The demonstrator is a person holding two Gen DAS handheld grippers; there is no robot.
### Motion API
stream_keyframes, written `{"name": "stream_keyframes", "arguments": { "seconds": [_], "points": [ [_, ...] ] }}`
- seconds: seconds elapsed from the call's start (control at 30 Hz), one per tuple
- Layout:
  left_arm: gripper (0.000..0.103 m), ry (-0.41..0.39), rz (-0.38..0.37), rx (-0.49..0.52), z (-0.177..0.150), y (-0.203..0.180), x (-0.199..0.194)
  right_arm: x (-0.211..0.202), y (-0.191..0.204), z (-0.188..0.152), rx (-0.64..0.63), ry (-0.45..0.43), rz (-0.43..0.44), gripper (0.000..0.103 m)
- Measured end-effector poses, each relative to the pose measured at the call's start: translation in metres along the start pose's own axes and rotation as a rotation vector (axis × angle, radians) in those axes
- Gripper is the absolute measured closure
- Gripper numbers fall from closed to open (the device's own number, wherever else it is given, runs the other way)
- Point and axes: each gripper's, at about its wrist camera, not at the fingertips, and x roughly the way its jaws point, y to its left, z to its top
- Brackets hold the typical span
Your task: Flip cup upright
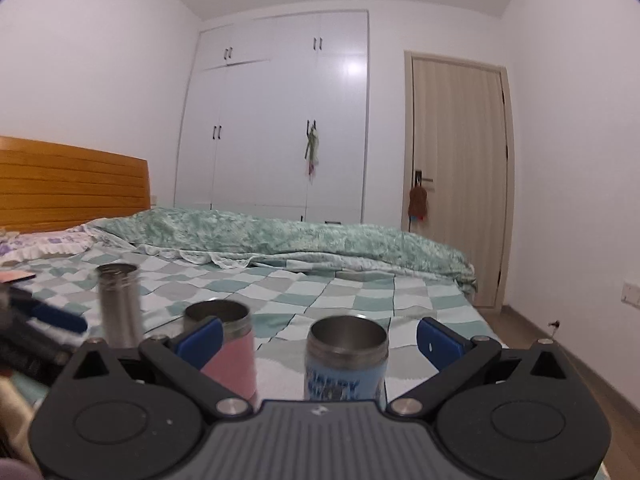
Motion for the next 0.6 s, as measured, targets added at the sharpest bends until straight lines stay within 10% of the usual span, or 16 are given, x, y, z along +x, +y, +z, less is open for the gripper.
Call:
{"name": "stream_keyframes", "arguments": {
  "seconds": [0.6],
  "points": [
    [0.0,-0.301,0.225,0.002,-0.096,-0.036,-0.038,-0.05,0.003,-0.071,0.02,-0.02,-0.051,0.0]
  ]
}}
